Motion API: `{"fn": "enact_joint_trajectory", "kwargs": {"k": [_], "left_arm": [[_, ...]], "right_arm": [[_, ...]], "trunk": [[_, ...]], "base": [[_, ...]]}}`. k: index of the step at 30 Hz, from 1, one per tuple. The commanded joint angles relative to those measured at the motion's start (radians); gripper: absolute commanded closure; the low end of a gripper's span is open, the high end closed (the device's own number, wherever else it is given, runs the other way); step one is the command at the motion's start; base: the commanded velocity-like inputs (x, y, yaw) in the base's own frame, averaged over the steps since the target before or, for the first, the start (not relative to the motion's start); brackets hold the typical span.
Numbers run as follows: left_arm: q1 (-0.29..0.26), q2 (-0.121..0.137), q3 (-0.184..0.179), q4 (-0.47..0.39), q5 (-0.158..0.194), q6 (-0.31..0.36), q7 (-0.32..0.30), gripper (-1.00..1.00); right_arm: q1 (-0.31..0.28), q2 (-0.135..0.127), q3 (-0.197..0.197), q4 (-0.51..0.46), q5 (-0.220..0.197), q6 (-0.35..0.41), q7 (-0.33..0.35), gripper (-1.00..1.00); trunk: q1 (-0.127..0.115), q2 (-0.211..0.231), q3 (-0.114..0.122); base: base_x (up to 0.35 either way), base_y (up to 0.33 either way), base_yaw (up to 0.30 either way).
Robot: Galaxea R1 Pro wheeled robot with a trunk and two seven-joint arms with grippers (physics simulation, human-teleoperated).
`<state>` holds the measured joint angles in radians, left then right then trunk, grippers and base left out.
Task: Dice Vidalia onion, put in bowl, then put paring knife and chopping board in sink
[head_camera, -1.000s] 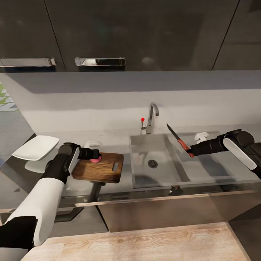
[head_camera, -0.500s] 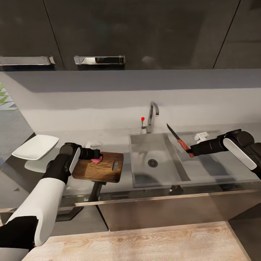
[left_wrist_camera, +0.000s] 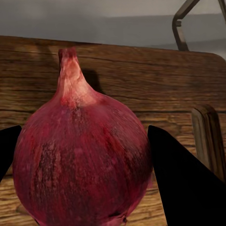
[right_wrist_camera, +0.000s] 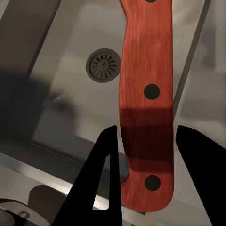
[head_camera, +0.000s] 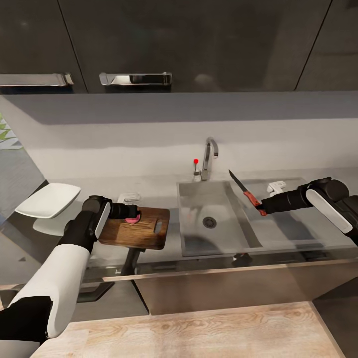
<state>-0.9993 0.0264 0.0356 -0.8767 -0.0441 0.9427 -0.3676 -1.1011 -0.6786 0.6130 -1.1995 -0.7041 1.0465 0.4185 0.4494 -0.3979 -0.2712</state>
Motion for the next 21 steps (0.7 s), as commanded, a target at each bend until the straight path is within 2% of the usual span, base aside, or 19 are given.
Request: {"fn": "enact_joint_trajectory", "kwargs": {"k": [1,21], "left_arm": [[-0.001,0.000,0.002,-0.001,-0.007,0.004,-0.008,1.00],[-0.002,0.000,0.003,-0.001,-0.007,0.005,-0.008,1.00]], "right_arm": [[-0.002,-0.001,0.002,0.000,0.009,0.001,0.011,1.00],[-0.002,0.001,0.002,0.000,0.008,0.001,0.011,1.00]], "trunk": [[0.001,-0.002,-0.002],[0.001,-0.002,-0.007]], "base": [[0.000,0.000,0.000],[0.000,0.000,0.000]]}}
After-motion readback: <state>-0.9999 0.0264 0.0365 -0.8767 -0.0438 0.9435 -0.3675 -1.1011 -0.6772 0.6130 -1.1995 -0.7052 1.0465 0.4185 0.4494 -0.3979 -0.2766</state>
